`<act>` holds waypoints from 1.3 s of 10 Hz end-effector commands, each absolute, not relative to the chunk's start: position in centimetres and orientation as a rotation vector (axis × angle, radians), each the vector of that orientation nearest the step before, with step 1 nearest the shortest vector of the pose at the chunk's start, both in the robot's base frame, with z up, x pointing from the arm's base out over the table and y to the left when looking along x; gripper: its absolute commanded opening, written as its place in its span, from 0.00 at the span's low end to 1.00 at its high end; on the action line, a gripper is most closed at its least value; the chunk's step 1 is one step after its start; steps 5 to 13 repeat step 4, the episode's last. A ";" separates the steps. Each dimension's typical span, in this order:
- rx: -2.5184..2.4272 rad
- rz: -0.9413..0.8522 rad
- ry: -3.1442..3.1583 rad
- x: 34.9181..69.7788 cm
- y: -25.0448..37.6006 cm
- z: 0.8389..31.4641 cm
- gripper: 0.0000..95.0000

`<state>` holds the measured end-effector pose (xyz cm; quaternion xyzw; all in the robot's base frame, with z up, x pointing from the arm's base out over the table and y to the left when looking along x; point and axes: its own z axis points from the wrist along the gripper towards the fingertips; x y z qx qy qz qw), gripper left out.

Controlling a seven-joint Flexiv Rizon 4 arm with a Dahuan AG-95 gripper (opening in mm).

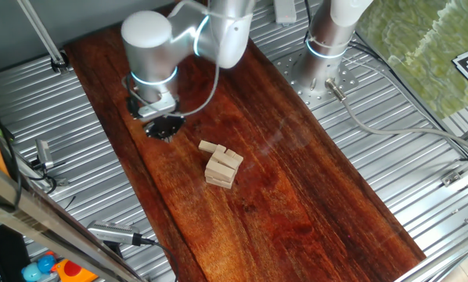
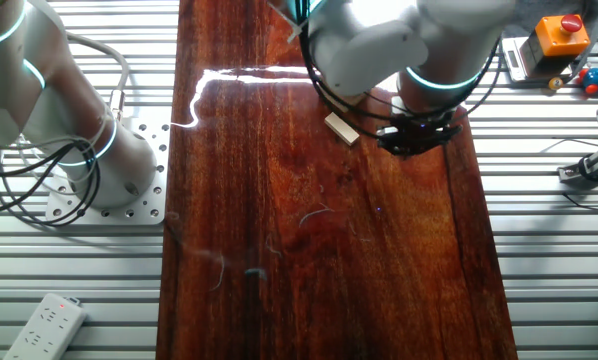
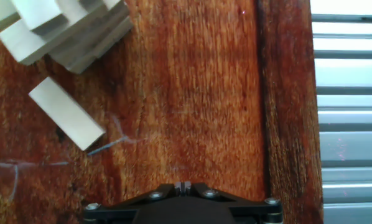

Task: Play Jenga

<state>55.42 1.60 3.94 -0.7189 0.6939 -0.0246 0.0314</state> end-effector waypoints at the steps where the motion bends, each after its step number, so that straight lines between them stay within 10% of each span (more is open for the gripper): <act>1: -2.202 -0.081 2.146 55.4 1.6 3.9 0.00; 13: -2.196 -0.096 2.155 55.4 1.7 4.0 0.00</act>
